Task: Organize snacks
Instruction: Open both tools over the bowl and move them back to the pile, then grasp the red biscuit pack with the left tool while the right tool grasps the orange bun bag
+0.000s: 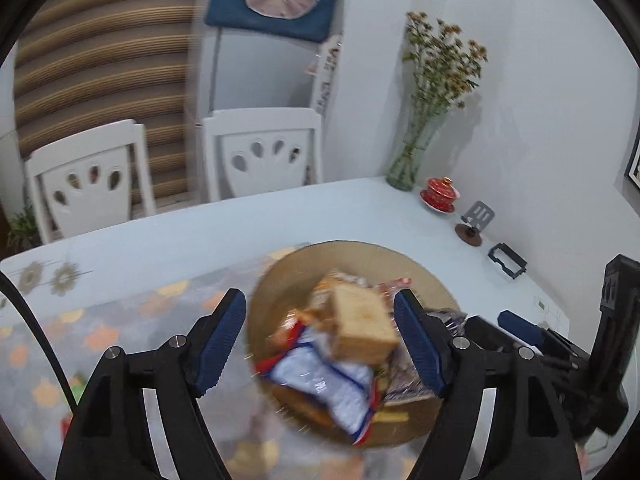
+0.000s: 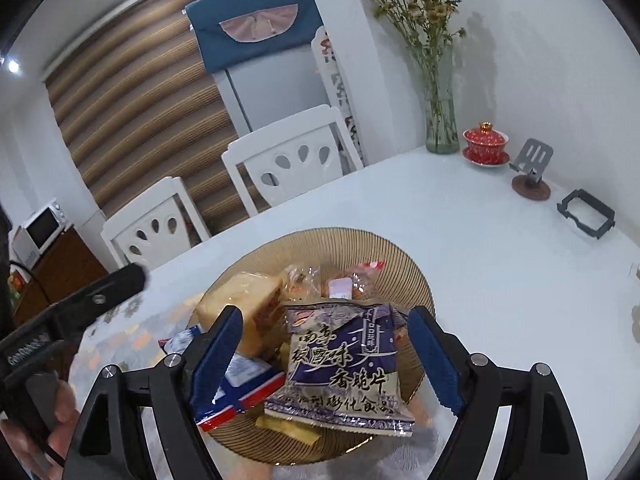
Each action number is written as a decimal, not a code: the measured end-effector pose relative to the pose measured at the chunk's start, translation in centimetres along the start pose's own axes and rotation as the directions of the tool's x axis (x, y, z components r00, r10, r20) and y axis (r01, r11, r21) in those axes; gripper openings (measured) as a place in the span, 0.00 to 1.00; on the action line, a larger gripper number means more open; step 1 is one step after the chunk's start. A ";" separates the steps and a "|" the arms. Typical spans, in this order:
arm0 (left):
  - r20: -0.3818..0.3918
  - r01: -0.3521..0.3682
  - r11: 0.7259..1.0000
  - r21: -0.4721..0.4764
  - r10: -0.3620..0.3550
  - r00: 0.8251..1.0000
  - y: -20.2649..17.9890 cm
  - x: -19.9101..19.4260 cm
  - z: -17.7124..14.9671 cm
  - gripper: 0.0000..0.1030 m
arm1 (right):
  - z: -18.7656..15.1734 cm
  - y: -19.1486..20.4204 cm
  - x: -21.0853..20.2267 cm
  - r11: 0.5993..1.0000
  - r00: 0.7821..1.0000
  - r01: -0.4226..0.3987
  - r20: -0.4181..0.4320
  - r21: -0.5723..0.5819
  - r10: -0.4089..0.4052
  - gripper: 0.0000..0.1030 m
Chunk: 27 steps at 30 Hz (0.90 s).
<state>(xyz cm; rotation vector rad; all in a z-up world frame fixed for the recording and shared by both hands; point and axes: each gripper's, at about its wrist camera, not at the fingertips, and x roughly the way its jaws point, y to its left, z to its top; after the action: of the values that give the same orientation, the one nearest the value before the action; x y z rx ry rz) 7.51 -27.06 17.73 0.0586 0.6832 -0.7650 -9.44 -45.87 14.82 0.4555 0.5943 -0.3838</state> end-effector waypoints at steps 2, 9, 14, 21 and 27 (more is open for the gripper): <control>0.019 -0.024 0.999 -0.029 0.025 0.999 1.7 -2.2 -0.5 0.73 | -0.2 0.2 -0.3 1.000 1.000 -0.025 -0.007 0.009 0.025 0.80; 0.064 -0.223 0.971 -0.090 0.229 0.971 8.0 -10.9 -3.7 0.73 | -1.5 4.8 -3.6 0.985 0.987 -0.163 -0.007 -0.060 0.163 0.80; 0.060 -0.340 0.922 -0.188 0.356 0.933 13.4 -15.7 -9.1 0.73 | -4.8 10.6 -5.3 0.938 0.957 -0.289 -0.055 -0.192 0.283 0.81; -0.091 -0.446 0.829 -0.337 0.443 0.892 21.2 -14.7 -18.4 0.73 | -11.9 16.9 -1.6 0.868 0.926 -0.370 -0.212 -0.331 0.313 0.81; -0.186 -0.473 0.804 -0.361 0.435 0.881 24.1 -11.0 -22.9 0.72 | -17.4 18.5 3.3 0.813 0.931 -0.352 -0.264 -0.463 0.253 0.81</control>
<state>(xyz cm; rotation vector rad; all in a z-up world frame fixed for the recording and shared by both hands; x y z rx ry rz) 5.08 3.95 1.66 -0.1116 0.8642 -0.1469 -6.02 -22.23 5.49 0.0726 0.7663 0.1346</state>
